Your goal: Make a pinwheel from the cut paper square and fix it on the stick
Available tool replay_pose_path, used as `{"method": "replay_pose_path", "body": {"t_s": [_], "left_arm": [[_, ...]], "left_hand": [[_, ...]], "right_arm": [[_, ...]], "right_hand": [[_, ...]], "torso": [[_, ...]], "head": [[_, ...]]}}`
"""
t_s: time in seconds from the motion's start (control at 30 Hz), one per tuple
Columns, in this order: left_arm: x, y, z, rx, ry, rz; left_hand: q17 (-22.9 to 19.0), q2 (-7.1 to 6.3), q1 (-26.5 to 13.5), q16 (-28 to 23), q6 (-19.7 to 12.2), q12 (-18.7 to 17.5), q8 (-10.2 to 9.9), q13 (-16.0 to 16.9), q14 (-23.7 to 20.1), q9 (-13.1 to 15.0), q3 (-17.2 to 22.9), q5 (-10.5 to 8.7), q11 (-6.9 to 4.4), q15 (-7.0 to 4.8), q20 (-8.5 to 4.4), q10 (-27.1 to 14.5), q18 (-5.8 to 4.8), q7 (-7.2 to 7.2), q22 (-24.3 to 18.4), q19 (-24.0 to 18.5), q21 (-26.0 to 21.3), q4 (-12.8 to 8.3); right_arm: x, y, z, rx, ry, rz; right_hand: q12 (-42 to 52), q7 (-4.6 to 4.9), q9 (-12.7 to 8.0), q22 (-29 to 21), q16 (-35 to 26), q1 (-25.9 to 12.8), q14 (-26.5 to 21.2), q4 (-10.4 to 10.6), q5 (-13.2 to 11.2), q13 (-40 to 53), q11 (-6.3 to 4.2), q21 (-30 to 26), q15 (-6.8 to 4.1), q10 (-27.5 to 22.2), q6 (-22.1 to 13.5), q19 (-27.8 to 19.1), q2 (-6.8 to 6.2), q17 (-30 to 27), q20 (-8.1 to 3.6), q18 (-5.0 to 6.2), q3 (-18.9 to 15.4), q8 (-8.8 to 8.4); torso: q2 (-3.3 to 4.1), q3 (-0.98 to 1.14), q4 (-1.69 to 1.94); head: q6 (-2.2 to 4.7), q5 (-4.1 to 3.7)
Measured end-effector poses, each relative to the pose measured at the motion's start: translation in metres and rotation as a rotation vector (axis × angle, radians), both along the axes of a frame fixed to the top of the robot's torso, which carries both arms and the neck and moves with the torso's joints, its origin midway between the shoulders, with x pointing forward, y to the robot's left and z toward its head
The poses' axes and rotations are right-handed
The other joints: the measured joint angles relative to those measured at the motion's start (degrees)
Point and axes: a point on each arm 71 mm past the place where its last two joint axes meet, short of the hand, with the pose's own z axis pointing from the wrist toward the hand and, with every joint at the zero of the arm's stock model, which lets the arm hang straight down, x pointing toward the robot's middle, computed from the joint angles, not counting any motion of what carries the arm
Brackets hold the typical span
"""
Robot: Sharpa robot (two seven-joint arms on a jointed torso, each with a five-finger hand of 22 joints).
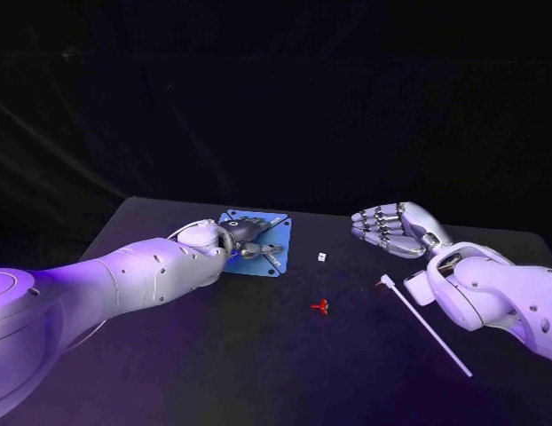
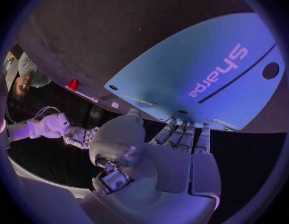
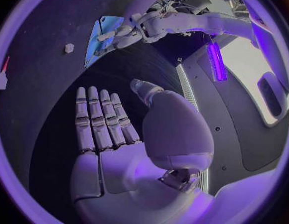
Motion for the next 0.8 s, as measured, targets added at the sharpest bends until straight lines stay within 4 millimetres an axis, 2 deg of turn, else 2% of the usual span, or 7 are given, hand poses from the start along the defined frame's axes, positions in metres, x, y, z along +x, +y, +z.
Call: {"method": "replay_pose_path", "body": {"t_s": [0.07, 0.2, 0.3, 0.57, 0.8], "left_arm": [[0.0, 0.001, 0.002, -0.001, 0.0, -0.001], [-0.001, 0.002, 0.003, -0.003, 0.005, -0.004], [-0.002, 0.004, 0.004, -0.005, 0.007, -0.005], [-0.007, 0.007, 0.006, -0.011, 0.015, -0.013], [-0.014, 0.009, 0.006, -0.019, 0.024, -0.022]], "left_hand": [[0.0, -0.14, 0.1, 0.3, 1.3, 0.1, 0.1, 0.2, 1.4, 0.2, 0.0, 0.0, -0.18, 0.0, 0.24, 1.0, 0.46, 0.08, 0.6, 0.5, 0.4, 0.0], [0.0, -0.13, 0.8, 0.3, 1.9, 0.1, 0.1, 0.2, 1.8, 0.3, 0.0, 0.11, -0.47, 0.0, 0.37, 1.3, 0.5, 0.28, 0.6, 0.8, 0.4, 0.0], [0.5, 0.03, 2.5, 0.3, 3.1, 0.1, 0.1, 0.3, 2.6, 0.3, 0.0, 0.56, -0.89, -0.45, -1.06, 1.7, 0.48, 0.28, 0.6, 2.7, 1.1, 0.0], [0.3, 0.03, 3.2, 0.3, 3.6, 0.1, 0.1, 0.3, 2.7, 0.0, -0.3, 0.55, -1.07, -0.54, -1.32, 1.6, 0.4, 0.39, 0.6, 3.1, 1.1, 0.0], [0.1, -0.58, 3.8, 0.2, 3.6, 0.1, -0.2, 0.2, 2.7, -0.2, -1.1, 0.75, -1.44, -0.54, -1.33, 1.2, 0.32, 0.4, 0.6, 3.1, 1.1, -0.1]], "right_arm": [[0.0, 0.0, 0.0, 0.0, 0.0, 0.0], [0.0, 0.0, 0.0, 0.0, 0.001, -0.001], [0.0, -0.001, 0.0, 0.0, 0.002, -0.002], [0.0, -0.001, 0.0, 0.0, 0.005, -0.003], [0.0, -0.002, 0.0, -0.002, 0.007, -0.005]], "right_hand": [[0.0, 0.0, 0.0, 0.0, 0.0, 0.0, 0.0, 0.0, 0.0, 0.0, 0.0, 0.0, 0.0, 0.0, 0.0, 0.0, 0.0, 0.0, 0.0, 0.0, 0.0, 0.0], [0.0, 0.0, 0.0, -0.1, 0.0, 0.0, 0.0, 0.0, 0.0, 0.0, 0.0, 0.0, 0.0, 0.0, 0.0, 0.0, 0.0, -0.1, 0.0, 0.0, 0.0, 0.0], [0.0, 0.0, 0.0, -0.1, 0.0, 0.0, 0.0, 0.0, 0.0, 0.0, 0.0, 0.0, 0.0, 0.0, 0.0, 0.0, 0.0, -0.1, 0.0, 0.0, 0.0, 0.0], [0.0, 0.0, 0.0, -0.1, 0.0, 0.0, 0.0, 0.0, 0.2, 0.0, 0.0, 0.0, 0.0, 0.0, 0.0, 0.0, -0.01, -0.1, 0.0, 0.0, 0.0, 0.0], [0.0, 0.0, 0.0, -0.1, 0.0, 0.0, 0.0, 0.0, 0.2, 0.0, 0.0, 0.0, 0.0, 0.0, 0.0, 0.0, -0.01, -0.1, 0.0, 0.0, 0.0, 0.0]], "torso": [[0.01, 0.01, -0.01], [0.04, 0.04, -0.06], [0.07, 0.04, -0.09], [0.14, 0.04, -0.17], [0.15, 0.05, -0.23]], "head": [[-0.04, 0.05], [-0.23, 0.11], [-0.29, 0.12], [-0.58, 0.19], [-1.04, 0.04]]}}
